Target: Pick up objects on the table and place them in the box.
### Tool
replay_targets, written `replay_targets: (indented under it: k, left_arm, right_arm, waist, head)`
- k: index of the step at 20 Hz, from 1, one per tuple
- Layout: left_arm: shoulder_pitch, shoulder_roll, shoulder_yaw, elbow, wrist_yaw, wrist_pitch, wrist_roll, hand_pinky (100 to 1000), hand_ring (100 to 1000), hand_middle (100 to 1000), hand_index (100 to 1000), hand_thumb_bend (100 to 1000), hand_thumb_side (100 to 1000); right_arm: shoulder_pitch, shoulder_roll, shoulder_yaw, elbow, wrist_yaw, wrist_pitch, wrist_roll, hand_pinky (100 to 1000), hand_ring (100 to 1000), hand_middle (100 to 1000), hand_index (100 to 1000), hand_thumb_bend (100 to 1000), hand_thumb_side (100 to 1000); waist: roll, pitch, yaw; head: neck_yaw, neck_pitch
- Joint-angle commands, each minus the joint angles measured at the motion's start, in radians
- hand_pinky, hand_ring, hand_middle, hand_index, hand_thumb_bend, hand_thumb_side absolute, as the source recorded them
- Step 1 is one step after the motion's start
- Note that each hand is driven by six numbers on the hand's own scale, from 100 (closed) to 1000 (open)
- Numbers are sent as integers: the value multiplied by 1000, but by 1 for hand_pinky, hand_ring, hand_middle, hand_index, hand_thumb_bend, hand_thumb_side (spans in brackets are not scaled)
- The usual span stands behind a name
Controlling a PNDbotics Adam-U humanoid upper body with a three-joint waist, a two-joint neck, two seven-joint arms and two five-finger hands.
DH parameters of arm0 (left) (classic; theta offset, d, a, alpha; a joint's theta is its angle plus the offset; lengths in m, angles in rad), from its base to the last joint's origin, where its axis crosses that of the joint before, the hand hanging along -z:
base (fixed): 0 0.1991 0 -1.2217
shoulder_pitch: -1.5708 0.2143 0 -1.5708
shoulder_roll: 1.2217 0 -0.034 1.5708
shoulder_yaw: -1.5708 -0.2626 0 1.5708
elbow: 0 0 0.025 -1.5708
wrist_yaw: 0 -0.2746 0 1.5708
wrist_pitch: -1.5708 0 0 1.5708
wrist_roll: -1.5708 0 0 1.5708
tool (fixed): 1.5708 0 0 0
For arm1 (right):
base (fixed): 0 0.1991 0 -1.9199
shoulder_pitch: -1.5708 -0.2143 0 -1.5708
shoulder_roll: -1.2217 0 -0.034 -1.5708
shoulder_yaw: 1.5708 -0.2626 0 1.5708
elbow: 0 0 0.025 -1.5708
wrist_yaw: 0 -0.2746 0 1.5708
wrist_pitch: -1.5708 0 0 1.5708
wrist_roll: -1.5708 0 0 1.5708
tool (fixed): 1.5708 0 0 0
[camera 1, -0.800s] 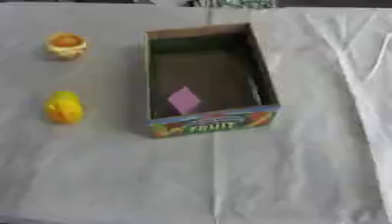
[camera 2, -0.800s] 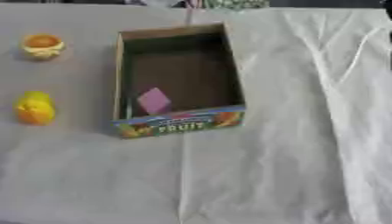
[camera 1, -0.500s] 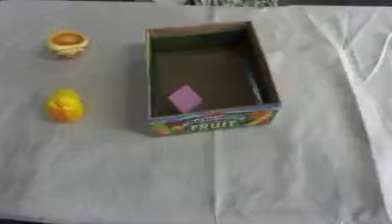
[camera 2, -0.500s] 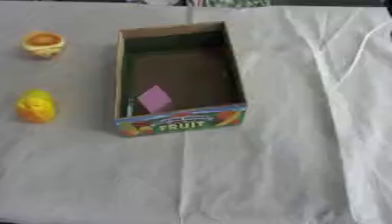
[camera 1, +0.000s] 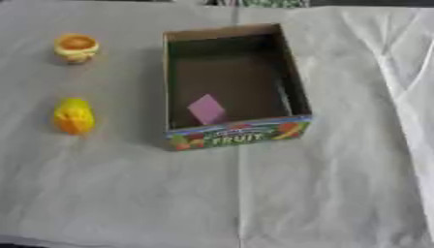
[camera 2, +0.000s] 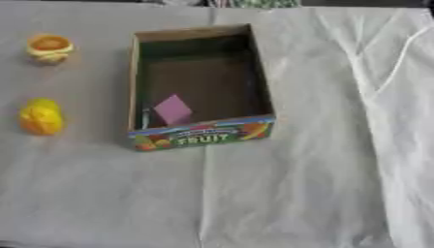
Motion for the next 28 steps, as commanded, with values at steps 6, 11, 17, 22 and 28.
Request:
replay_targets:
  k: [6, 11, 17, 22, 28]
  left_arm:
    - [48, 258, -44, -17, -254, 108, -413, 911, 895, 814, 904, 605, 406]
    - [44, 305, -94, -17, -207, 149, -524, 913, 894, 816, 938, 589, 432]
    - [-21, 315, -148, -17, -144, 151, -609, 916, 901, 831, 939, 570, 450]
    - [-64, 324, -182, -17, -118, 182, -668, 907, 895, 833, 937, 542, 443]
    - [-127, 302, -231, -1, -146, 225, -728, 909, 900, 852, 959, 521, 443]
  right_arm:
    - [-1, -49, -5, -21, 11, 0, -8, 844, 794, 795, 791, 100, 823]
    - [-3, -49, 1, -21, 9, 3, -6, 843, 791, 791, 790, 100, 822]
    - [-6, -47, 5, -21, 5, 2, -4, 841, 787, 787, 787, 100, 818]
    - [-8, -45, 10, -21, 1, 4, -3, 839, 783, 784, 784, 100, 820]
    - [-10, -41, 13, -21, -3, 5, -1, 837, 780, 780, 782, 100, 817]
  waist:
    - [9, -14, 5]
    - [9, -15, 4]
    - [5, -16, -1]
    - [8, -15, -2]
    - [8, -14, -10]
  head:
    - [-1, 8]
    - [2, 2]
    - [0, -5]
    - [0, -6]
    - [0, -9]
